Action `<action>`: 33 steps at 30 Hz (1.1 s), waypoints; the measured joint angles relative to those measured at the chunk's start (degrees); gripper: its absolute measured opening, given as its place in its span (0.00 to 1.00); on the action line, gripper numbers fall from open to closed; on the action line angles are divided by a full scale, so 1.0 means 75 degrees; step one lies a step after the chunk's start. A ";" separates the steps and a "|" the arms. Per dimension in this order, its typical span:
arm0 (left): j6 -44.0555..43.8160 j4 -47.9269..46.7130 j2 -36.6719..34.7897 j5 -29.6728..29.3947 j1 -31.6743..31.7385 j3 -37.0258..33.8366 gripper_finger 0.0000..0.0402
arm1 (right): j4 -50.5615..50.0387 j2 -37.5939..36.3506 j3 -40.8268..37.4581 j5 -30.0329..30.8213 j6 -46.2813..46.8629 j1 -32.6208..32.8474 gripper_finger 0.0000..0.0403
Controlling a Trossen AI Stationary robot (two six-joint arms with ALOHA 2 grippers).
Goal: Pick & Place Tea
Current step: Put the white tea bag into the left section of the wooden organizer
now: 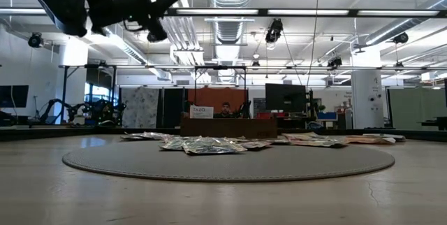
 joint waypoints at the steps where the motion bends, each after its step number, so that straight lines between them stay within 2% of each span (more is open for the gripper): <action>1: -0.0076 0.0143 0.0041 0.0065 0.0000 0.0085 0.24 | -0.0012 0.0068 0.0066 0.0000 -0.0119 0.0082 0.02; 8: -0.1031 0.0219 0.0181 0.1056 -0.0003 0.0606 0.24 | 0.0251 0.0150 0.0230 0.0062 -0.1212 0.0476 0.02; 16: -0.1551 0.0134 0.0229 0.1388 -0.0014 0.0801 0.24 | 0.0296 0.0141 0.0381 0.0135 -0.1717 0.0681 0.02; 26: -0.1501 -0.0077 0.0395 0.1313 -0.0252 0.0934 0.24 | 0.0434 0.0150 0.0367 0.0146 -0.2184 0.0912 0.02; 33: -0.1341 0.0014 0.0818 0.0927 -0.0589 0.1224 0.24 | 0.0542 0.0132 0.0367 0.0089 -0.2186 0.0915 0.02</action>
